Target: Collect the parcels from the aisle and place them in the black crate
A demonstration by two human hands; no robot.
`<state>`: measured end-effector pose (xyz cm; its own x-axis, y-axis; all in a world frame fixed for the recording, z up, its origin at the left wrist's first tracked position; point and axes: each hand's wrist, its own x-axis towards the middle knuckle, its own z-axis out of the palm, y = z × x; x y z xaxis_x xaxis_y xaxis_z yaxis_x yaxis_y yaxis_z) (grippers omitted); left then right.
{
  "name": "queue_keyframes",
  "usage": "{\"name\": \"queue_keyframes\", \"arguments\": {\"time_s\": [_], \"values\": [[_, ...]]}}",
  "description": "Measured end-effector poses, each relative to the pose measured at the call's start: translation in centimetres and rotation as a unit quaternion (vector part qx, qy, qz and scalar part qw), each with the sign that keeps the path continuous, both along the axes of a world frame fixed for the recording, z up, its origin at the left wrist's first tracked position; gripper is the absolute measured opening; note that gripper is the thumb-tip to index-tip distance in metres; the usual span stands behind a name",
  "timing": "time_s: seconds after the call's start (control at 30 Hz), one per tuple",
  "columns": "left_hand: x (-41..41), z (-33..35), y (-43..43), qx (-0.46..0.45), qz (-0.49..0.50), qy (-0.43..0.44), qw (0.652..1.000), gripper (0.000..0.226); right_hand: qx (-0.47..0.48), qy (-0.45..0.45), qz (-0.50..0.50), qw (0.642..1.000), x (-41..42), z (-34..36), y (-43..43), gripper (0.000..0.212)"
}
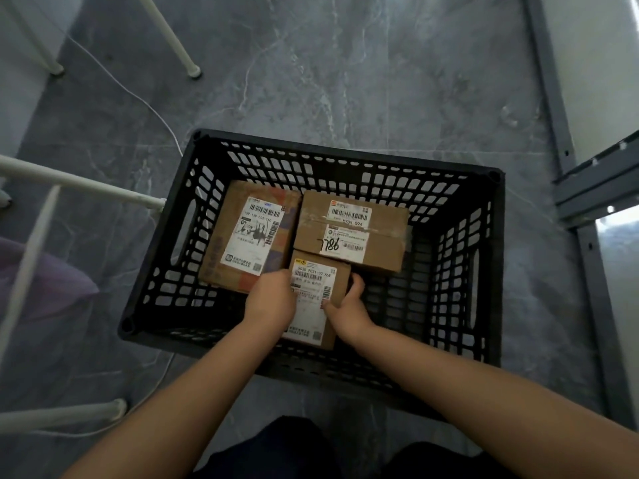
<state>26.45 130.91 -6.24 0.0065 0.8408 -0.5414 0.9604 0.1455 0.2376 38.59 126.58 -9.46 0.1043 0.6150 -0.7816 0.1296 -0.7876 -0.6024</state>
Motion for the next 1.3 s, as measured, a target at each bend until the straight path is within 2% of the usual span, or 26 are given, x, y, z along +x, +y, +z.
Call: {"name": "queue_keyframes", "arguments": {"time_s": [0.2,0.33,0.5,0.6,0.73,0.93,1.07,1.2,1.3], "values": [[0.2,0.9,-1.4,-0.055,0.055,-0.069,0.995,0.054,-0.049,0.018,-0.033,0.998,0.3,0.0,0.0,0.073],[0.2,2.6,-0.6,-0.039,0.054,-0.09,0.994,0.049,-0.101,0.051,-0.021,0.993,1.4,2.1,0.9,0.07],[1.3,7.9,1.5,-0.076,0.13,-0.283,0.947,0.028,-0.036,0.037,-0.04,0.998,4.9,9.2,1.8,0.062],[2.6,14.9,1.9,-0.06,0.159,-0.346,0.923,0.014,0.053,0.045,-0.066,0.995,7.1,17.5,1.5,0.045],[4.9,28.2,2.3,-0.047,0.14,-0.41,0.9,0.015,0.154,0.015,-0.104,0.982,10.7,31.9,0.9,0.027],[9.2,51.2,2.7,-0.018,0.084,-0.494,0.865,0.018,0.224,-0.056,-0.095,0.968,14.8,56.6,-1.2,0.029],[11.8,66.2,2.8,0.015,0.037,-0.547,0.836,0.014,0.297,-0.079,-0.154,0.939,16.1,71.9,-1.8,0.029],[14.2,76.9,2.5,0.039,-0.026,-0.589,0.807,0.013,0.349,-0.143,-0.175,0.91,16.9,82.6,-4.0,0.028],[16.0,81.7,1.1,0.052,-0.084,-0.619,0.779,0.017,0.374,-0.186,-0.213,0.884,16.8,87.3,-7.0,0.025]]}}
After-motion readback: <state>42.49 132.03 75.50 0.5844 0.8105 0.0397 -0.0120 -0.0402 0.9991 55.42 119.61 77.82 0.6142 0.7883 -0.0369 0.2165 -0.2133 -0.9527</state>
